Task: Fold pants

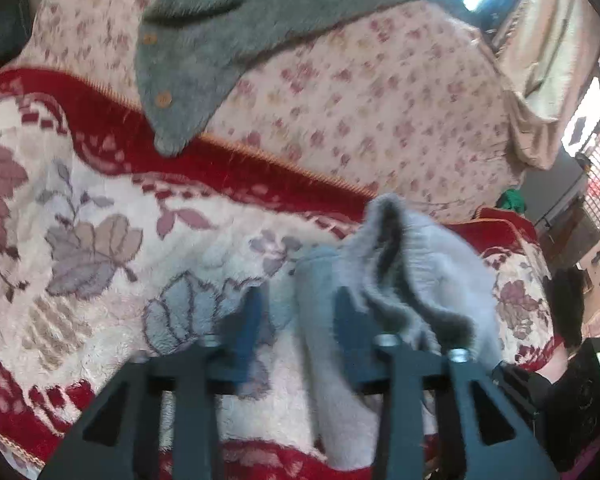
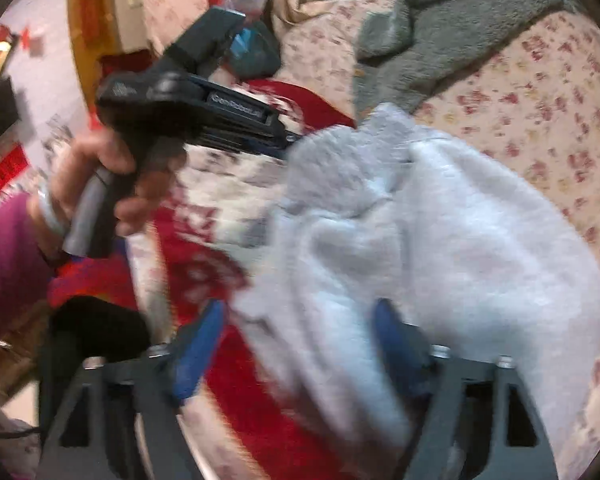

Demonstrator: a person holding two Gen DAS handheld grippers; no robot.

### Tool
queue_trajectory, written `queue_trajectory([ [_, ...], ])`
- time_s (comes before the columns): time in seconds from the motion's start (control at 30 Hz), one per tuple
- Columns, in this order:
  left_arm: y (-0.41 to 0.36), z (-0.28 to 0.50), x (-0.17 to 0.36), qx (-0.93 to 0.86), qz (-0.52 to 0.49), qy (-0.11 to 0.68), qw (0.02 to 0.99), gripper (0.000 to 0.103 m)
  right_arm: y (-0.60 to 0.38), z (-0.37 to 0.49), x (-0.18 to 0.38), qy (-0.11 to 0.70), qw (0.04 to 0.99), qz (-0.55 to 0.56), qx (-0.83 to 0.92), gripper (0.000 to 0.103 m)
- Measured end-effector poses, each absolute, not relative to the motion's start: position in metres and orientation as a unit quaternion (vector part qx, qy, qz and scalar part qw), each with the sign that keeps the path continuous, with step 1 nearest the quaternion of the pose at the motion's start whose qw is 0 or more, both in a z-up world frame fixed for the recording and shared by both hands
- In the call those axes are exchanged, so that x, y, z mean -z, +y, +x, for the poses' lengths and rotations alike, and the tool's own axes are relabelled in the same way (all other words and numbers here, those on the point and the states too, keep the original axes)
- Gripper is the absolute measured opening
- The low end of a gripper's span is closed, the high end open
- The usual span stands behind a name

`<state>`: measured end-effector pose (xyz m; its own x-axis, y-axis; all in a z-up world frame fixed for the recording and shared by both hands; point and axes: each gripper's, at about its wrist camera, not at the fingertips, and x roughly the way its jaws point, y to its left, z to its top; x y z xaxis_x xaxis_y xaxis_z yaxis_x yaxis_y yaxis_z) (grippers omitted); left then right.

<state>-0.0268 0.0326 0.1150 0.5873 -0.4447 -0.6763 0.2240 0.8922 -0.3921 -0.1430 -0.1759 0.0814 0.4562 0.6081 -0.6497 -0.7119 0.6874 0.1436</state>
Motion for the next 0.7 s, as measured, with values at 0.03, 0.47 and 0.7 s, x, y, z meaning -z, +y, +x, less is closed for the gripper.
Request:
queue_trajectory([
  [0.03, 0.029, -0.034, -0.125, 0.201, -0.130, 0.400, 0.885, 0.050, -0.174, -0.147, -0.085, 0.351, 0.848, -0.072, -0.391, 0.086],
  [0.47, -0.091, -0.075, -0.160, 0.257, -0.001, 0.361, 0.896, 0.076, -0.284, -0.148, -0.122, 0.359, 0.878, 0.040, -0.314, 0.086],
  [0.7, -0.093, -0.087, -0.114, 0.163, 0.102, 0.401, 0.896, 0.076, -0.280, -0.133, -0.110, 0.386, 0.867, 0.054, -0.310, 0.086],
])
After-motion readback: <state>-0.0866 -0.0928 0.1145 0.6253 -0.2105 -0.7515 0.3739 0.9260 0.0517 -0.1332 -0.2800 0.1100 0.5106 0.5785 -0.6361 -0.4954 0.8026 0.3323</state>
